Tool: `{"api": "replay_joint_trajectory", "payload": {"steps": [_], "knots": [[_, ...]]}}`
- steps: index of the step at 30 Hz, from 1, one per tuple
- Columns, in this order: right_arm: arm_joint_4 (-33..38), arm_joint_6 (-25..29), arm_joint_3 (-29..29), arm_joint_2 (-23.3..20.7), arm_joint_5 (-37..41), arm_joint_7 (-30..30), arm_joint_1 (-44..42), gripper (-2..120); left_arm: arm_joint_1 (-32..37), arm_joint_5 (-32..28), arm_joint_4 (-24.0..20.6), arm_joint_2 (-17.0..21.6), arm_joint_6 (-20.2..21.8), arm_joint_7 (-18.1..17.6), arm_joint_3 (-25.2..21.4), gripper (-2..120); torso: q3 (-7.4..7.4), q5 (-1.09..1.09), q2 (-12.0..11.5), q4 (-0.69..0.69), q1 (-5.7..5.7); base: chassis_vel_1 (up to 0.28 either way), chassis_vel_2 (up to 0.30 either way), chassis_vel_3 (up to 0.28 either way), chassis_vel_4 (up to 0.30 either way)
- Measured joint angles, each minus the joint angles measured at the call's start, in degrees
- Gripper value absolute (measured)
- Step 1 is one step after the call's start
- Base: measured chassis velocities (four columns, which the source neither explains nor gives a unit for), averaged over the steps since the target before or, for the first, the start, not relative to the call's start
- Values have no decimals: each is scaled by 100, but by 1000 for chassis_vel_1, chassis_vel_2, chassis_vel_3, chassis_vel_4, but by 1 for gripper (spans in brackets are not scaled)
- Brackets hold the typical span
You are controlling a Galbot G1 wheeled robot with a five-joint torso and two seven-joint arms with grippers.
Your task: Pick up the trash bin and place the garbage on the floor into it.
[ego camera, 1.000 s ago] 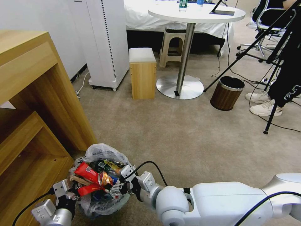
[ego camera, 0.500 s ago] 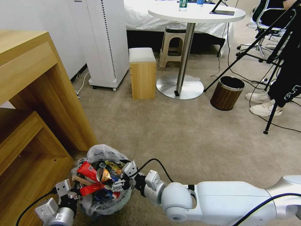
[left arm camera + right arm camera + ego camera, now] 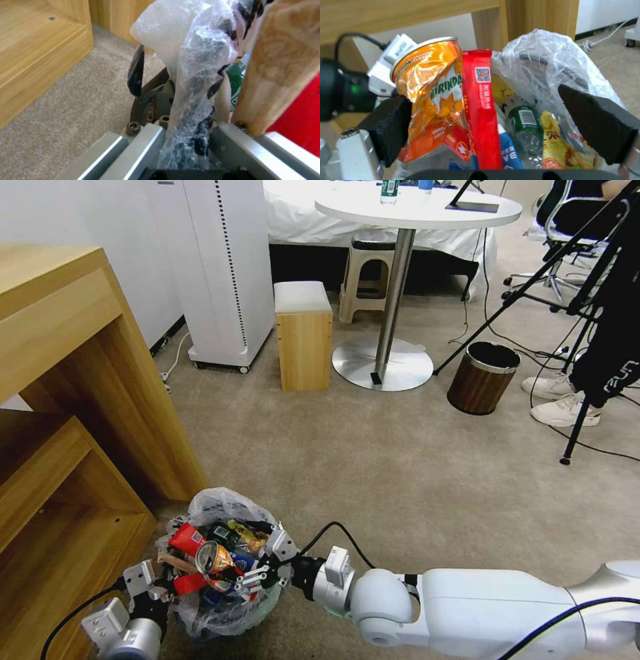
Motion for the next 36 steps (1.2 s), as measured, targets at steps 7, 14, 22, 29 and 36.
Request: {"api": "replay_joint_trajectory", "payload": {"steps": [7,14,22,29,36], "knots": [[-75,338,210,-125,367,-448,-238,100,-11,6,35,-2,2,0,25,0,0,0,0,0,0,0,0,0,0],[-87,500,350,-180,687,-598,-548,100,4,24,60,-1,5,1,44,0,0,1,0,0,0,0,0,0,0],[-166,353,431,-210,382,-299,-633,100,43,55,87,-7,-2,18,53,0,0,0,0,0,0,0,0,0,0],[422,-1016,542,-168,741,1425,-647,100,52,89,100,-51,-23,31,91,0,0,1,0,0,0,0,0,0,0],[820,-1992,623,-30,1324,2359,-583,100,102,132,82,-77,-52,49,108,0,0,0,0,0,0,0,0,0,0]]}}
